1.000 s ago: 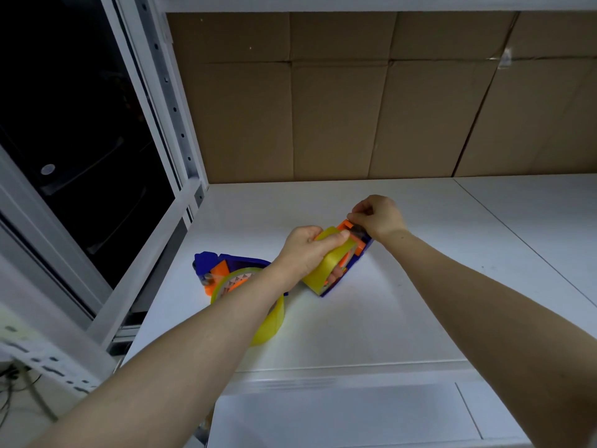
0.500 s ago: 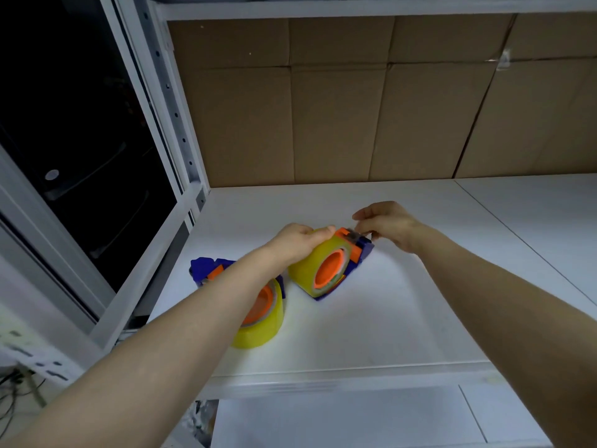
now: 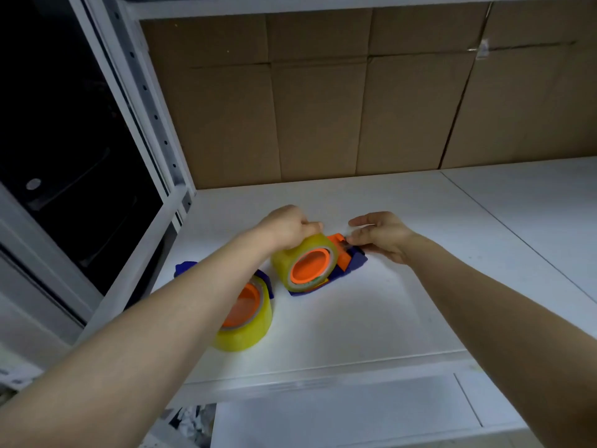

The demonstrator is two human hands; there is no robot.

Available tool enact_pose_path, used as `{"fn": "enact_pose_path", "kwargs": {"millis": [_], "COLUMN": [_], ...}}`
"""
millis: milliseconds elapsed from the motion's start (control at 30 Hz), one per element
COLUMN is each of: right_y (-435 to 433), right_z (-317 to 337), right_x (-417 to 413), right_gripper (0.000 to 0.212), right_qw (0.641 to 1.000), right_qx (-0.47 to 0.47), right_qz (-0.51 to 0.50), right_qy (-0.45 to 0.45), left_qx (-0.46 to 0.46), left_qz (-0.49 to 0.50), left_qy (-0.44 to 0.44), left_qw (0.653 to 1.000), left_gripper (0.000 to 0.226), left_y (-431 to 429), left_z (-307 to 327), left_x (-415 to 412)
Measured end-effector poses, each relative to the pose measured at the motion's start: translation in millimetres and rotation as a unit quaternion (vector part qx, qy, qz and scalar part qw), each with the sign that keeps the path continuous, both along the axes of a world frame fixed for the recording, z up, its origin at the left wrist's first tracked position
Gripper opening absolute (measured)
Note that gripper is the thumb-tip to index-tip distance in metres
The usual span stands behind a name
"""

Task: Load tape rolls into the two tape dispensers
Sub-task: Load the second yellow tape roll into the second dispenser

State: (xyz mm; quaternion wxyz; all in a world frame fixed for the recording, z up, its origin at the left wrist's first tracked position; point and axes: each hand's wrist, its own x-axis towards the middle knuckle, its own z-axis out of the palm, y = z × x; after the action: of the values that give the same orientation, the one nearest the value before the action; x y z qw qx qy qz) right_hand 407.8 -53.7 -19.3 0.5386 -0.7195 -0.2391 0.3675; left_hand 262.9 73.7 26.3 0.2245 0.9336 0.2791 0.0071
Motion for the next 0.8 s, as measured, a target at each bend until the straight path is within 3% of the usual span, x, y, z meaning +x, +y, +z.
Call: {"fn": "enact_pose_path", "kwargs": {"millis": [67, 167, 333, 800], "right_y": [2, 2, -1, 3], "right_z": [-3, -7, -12, -18], "right_x": [-2, -3, -2, -2], "right_gripper": [0.043, 0.044, 0.043, 0.048], "right_qw": [1.000, 1.000, 0.999, 0.986], "right_qx": [0.002, 0.003, 0.009, -0.002], "right_qz": [-0.013, -0.018, -0.030, -0.017], "right_qy": [-0.019, -0.025, -0.040, -0.168], "left_qx": [0.090, 0.158, 0.369, 0.377], "left_qz": [-0.063, -0.148, -0.233, -0.316], "left_qy": [-0.030, -0.012, 0.093, 0.081], "left_qw": [0.994, 0.976, 0.895, 0.867], "left_gripper": [0.026, 0.036, 0.036, 0.033], "left_y": [-12, -36, -54, -38], "left_z": [5, 1, -10, -18], "left_x": [7, 14, 18, 17]}}
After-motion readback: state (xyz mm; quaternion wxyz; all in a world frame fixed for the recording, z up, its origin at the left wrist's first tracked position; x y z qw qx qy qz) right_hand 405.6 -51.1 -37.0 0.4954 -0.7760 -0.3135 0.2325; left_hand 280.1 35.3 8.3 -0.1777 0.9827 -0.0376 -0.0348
